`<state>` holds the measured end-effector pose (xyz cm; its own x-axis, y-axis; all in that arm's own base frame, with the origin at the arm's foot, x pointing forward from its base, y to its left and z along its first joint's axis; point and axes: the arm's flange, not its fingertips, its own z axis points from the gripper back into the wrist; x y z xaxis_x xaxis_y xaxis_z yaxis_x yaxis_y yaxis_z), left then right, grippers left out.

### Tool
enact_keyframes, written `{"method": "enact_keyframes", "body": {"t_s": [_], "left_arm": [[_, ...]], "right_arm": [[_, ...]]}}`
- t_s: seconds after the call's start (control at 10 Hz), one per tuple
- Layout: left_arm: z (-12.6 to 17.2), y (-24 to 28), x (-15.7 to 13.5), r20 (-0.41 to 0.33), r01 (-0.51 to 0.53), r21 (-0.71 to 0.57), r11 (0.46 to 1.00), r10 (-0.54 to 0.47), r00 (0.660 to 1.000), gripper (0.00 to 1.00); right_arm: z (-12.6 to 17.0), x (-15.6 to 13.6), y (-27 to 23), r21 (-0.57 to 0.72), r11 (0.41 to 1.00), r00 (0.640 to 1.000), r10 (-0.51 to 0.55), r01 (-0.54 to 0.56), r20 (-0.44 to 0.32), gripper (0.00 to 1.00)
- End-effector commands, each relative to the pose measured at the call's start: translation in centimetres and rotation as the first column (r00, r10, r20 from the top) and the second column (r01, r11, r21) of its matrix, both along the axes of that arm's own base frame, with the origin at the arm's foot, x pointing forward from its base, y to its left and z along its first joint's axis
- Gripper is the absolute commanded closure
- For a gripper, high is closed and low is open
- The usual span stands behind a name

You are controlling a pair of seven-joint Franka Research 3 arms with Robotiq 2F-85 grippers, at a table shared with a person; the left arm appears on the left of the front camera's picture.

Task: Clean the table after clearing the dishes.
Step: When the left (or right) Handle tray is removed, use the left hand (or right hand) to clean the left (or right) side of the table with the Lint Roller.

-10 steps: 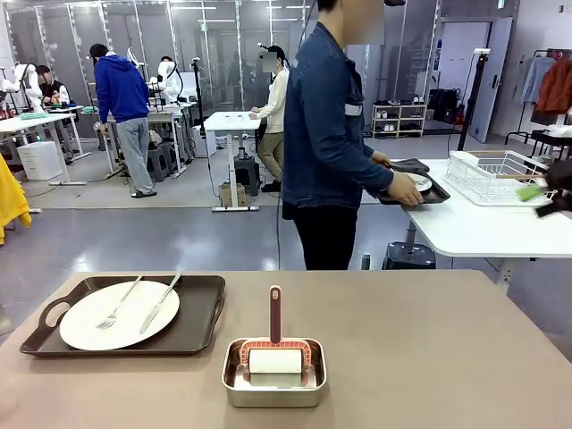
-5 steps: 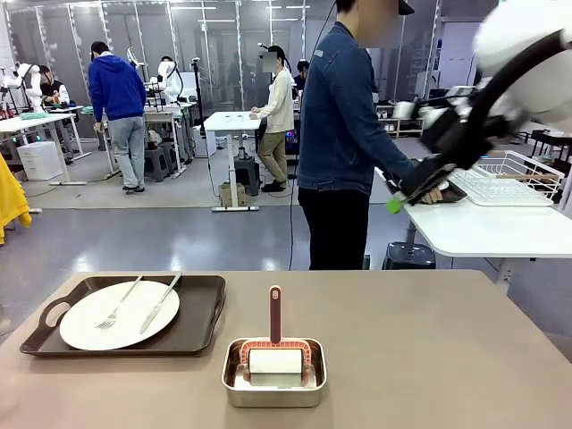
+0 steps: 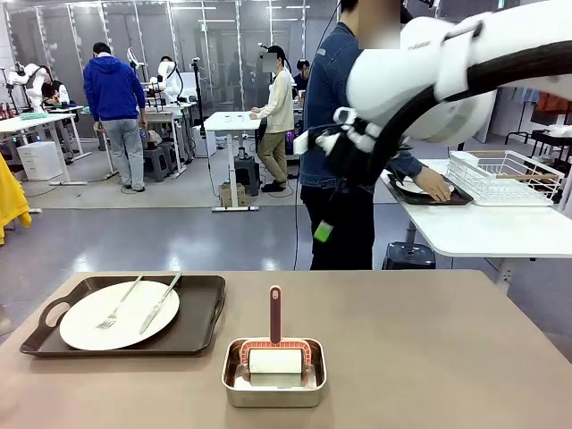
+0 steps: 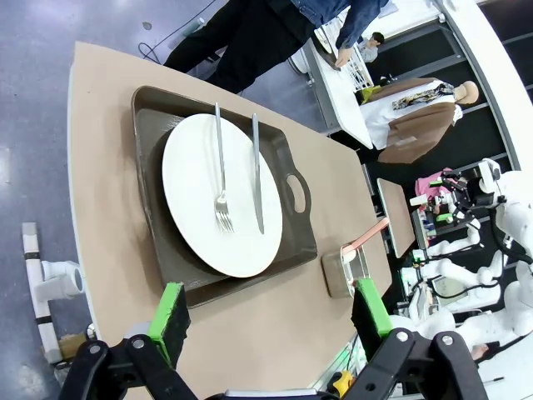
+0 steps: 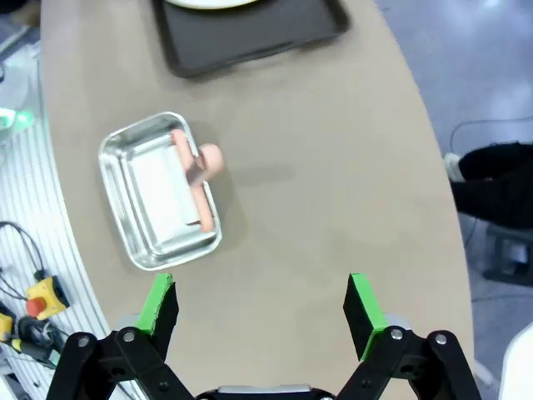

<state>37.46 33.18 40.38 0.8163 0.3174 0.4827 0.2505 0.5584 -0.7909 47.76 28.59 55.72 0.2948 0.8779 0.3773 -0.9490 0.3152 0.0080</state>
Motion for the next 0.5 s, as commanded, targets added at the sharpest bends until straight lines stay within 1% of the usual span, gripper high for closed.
{"method": "enact_keyframes", "body": {"t_s": [0.0, 0.2, 0.4], "left_arm": [[0.0, 0.1, -0.3, 0.021, 0.007, -0.003, 1.000, -0.007, 1.000, 0.00], [0.0, 0.1, -0.3, 0.021, 0.007, -0.003, 1.000, -0.007, 1.000, 0.00], [0.0, 0.1, -0.3, 0.021, 0.007, -0.003, 1.000, -0.007, 1.000, 0.00]], "right_arm": [[-1.4, 0.2, 2.9, -0.081, 0.991, 0.994, 0.105, -0.107, -0.027, 0.00], [-4.3, -1.5, 6.6, -0.142, 0.972, 0.982, 0.183, -0.188, -0.046, 0.00], [-5.5, -3.1, 9.0, -0.159, 0.959, 0.972, 0.232, -0.236, -0.042, 0.00]]}}
